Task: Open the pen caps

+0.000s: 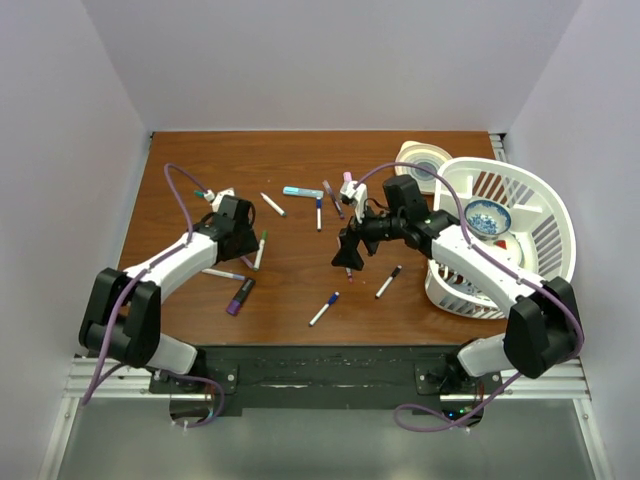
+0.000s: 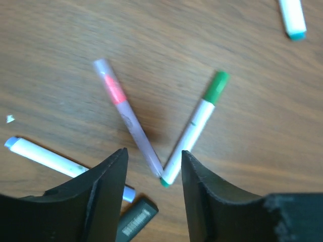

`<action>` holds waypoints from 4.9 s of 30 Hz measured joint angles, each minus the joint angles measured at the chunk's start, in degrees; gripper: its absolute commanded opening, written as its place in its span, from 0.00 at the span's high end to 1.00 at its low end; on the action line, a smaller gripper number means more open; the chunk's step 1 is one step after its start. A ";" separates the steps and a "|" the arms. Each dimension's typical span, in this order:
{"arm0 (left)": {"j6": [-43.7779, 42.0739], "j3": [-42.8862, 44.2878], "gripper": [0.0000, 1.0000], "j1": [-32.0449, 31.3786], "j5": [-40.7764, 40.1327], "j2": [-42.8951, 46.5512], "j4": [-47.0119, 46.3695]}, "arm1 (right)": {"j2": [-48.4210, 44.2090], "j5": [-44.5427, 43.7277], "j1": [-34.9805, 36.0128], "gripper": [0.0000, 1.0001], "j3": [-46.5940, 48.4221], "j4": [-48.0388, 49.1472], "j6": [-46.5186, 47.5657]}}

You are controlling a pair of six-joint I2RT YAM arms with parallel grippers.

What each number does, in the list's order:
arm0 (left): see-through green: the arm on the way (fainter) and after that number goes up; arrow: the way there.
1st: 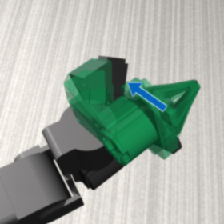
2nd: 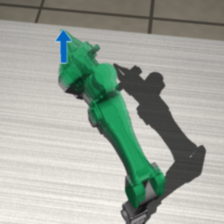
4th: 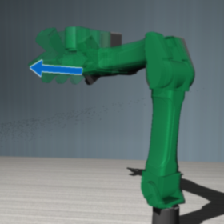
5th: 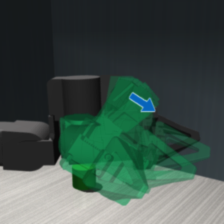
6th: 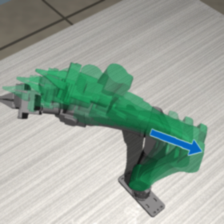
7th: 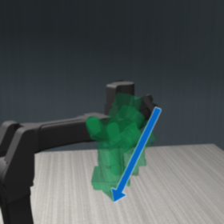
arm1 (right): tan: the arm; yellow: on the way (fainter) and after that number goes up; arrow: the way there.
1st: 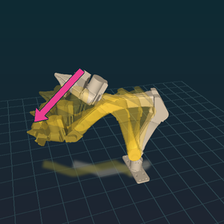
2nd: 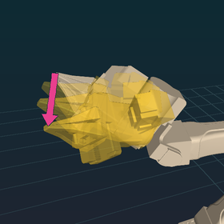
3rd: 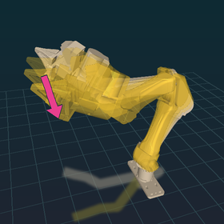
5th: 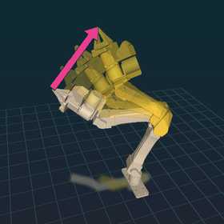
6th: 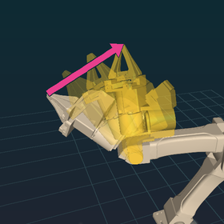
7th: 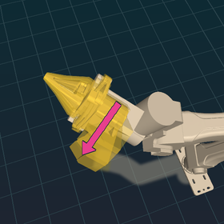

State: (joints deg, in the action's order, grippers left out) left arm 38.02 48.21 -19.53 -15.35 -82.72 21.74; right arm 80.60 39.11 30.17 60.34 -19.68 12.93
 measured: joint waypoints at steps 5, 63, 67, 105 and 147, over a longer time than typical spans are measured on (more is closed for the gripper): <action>6.32 2.82 0.52 0.17 -4.79 -4.35 2.36 | -0.17 1.99 0.28 0.01 -0.42 2.08 -1.07; 10.54 1.73 1.00 10.10 6.88 2.19 -9.66 | -0.31 11.17 -1.75 0.01 -2.56 5.73 -4.57; 11.19 -11.50 1.00 9.14 19.37 10.45 -26.43 | 0.48 12.96 -1.55 0.01 -5.22 11.50 -12.57; 29.29 -32.59 0.46 -9.88 31.17 7.72 -81.96 | 13.00 8.55 6.67 1.00 -10.38 35.06 -41.57; 17.86 -6.95 1.00 14.82 23.37 10.93 -45.13 | 14.05 8.55 11.78 1.00 -7.04 28.35 -34.36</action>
State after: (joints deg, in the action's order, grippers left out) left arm 55.88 41.25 -4.71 8.01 -71.79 -23.40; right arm 94.65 47.66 41.95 53.30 8.67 -21.43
